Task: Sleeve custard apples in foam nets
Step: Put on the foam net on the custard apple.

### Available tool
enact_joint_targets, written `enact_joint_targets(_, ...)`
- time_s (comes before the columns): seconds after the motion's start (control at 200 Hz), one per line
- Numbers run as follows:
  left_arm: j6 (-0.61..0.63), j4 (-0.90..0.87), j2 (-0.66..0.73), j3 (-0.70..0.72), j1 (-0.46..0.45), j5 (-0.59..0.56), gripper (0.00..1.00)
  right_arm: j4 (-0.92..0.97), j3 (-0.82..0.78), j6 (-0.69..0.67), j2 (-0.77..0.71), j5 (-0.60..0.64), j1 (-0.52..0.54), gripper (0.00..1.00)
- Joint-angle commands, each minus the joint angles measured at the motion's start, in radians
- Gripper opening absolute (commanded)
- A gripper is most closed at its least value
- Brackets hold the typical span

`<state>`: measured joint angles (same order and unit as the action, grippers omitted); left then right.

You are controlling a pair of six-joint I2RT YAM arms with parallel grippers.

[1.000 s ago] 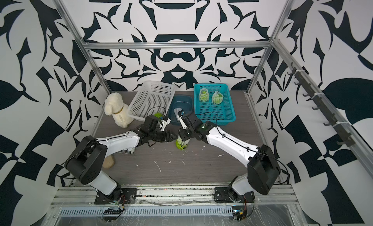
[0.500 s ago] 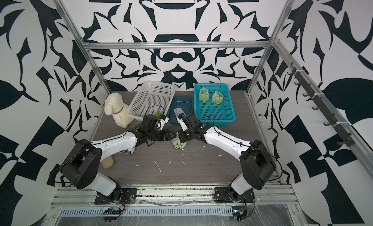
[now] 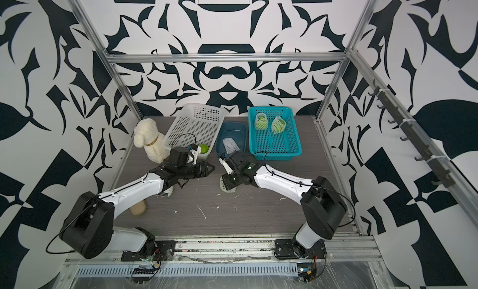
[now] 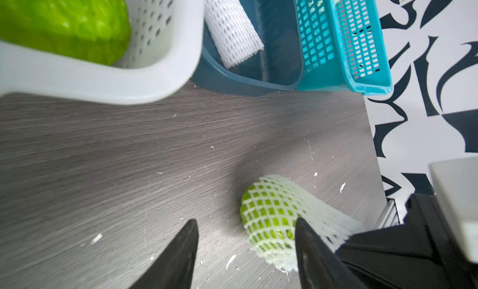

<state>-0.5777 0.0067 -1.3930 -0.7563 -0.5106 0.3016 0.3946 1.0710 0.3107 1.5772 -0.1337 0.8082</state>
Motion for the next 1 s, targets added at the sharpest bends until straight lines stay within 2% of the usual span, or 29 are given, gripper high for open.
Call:
enact_joint_targets(0.0, -0.001, 0.026, 0.017, 0.008, -0.004, 0.065, 0.63, 0.017, 0.013, -0.016, -0.018, 0.051, 0.006, 0.00)
enact_joint_targets(0.15, 0.013, 0.035, 0.009, -0.002, -0.053, 0.116, 0.64, -0.001, -0.005, -0.020, -0.019, 0.067, 0.013, 0.00)
enact_joint_targets(0.335, 0.024, 0.035, 0.005, 0.008, -0.092, 0.125, 0.65, -0.030, 0.028, -0.022, 0.011, 0.062, 0.012, 0.00)
enact_joint_targets(0.475, 0.023, 0.037, -0.016, 0.004, -0.093, 0.118, 0.65, -0.034, 0.018, -0.020, -0.003, 0.047, 0.012, 0.15)
enact_joint_targets(0.87, 0.018, 0.038, -0.137, -0.039, -0.100, 0.089, 0.63, -0.071, -0.006, -0.013, -0.022, 0.022, 0.012, 0.21)
enact_joint_targets(0.925, 0.018, 0.032, -0.155, -0.040, -0.100, 0.073, 0.62, -0.067, -0.002, -0.015, -0.020, 0.020, 0.013, 0.23)
enact_joint_targets(1.0, 0.017, 0.029, -0.176, -0.044, -0.100, 0.056, 0.62, -0.062, -0.002, -0.015, -0.030, 0.025, 0.012, 0.32)
